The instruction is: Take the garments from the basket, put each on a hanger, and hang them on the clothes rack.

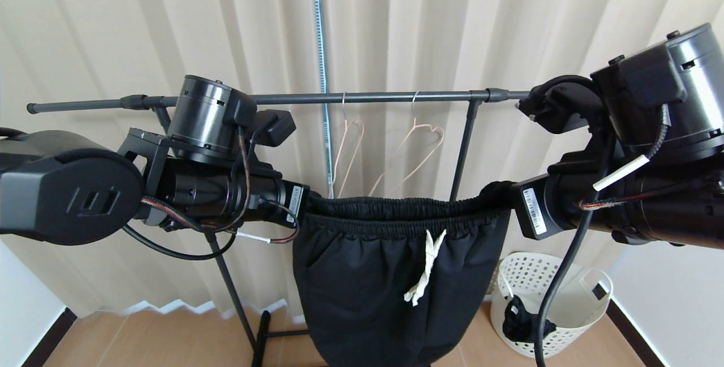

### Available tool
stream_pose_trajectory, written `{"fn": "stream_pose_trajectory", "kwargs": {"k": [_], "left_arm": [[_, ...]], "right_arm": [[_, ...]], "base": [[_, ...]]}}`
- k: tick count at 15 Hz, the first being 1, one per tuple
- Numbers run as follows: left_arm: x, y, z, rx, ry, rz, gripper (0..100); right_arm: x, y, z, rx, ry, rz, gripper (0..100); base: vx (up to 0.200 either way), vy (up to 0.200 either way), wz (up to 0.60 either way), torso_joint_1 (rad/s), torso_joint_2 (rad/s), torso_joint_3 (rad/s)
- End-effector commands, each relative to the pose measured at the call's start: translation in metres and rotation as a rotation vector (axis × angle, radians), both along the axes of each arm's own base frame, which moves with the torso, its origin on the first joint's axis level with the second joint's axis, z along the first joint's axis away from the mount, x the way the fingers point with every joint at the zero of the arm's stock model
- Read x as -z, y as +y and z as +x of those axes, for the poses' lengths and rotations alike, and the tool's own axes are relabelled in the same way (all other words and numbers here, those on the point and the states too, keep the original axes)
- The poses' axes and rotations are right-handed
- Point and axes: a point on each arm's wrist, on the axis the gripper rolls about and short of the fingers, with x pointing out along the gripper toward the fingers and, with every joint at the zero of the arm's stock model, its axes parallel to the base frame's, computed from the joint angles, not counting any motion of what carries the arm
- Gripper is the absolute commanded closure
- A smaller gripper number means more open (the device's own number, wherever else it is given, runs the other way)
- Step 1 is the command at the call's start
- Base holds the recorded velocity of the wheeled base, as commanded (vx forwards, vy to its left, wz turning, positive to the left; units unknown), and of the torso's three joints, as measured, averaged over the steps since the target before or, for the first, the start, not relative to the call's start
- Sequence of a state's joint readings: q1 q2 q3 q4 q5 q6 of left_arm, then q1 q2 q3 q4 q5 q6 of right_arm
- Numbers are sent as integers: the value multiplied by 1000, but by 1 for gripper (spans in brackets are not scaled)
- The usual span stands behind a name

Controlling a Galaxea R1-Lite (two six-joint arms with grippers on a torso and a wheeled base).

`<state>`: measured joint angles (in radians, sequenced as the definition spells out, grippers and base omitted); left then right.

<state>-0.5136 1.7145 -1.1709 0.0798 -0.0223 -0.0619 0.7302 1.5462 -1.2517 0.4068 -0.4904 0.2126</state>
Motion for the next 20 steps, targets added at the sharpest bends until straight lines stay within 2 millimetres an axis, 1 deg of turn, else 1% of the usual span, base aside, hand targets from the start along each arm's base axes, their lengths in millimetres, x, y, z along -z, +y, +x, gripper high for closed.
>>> {"fn": "stream_pose_trajectory", "kwargs": {"k": [1, 5, 7, 9, 14, 15, 17, 18, 19, 20], "left_arm": [[-1, 3, 0, -6, -4, -4, 100], [-6, 5, 0, -24, -16, -25, 100], [-13, 3, 4, -26, -40, -35, 100], [-19, 1, 5, -24, -56, -46, 100], [-17, -1, 9, -24, -52, -42, 100], [-15, 2, 9, -31, -46, -38, 100], [-15, 2, 10, -34, -45, -37, 100], [-8, 18, 13, -91, -26, -12, 100], [-5, 22, 14, -105, -19, -8, 100], [-1, 30, 15, -131, -4, -1, 100]], "right_arm": [[4, 3, 7, 13, 6, -11, 100], [10, -2, 18, 57, 20, -30, 100], [17, -4, 27, 85, 40, -47, 100], [20, -3, 30, 88, 51, -55, 100], [21, -4, 30, 88, 55, -59, 100], [21, -8, 33, 105, 54, -60, 100], [20, -9, 34, 109, 53, -61, 100], [20, -24, 44, 153, 53, -80, 100], [20, -26, 46, 158, 52, -84, 100], [18, -30, 48, 171, 48, -82, 100]], "base": [[0, 0, 0, 0, 0, 0], [0, 0, 0, 0, 0, 0], [0, 0, 0, 0, 0, 0], [0, 0, 0, 0, 0, 0], [0, 0, 0, 0, 0, 0], [0, 0, 0, 0, 0, 0], [0, 0, 0, 0, 0, 0], [0, 0, 0, 0, 0, 0], [0, 0, 0, 0, 0, 0], [0, 0, 0, 0, 0, 0]]}}
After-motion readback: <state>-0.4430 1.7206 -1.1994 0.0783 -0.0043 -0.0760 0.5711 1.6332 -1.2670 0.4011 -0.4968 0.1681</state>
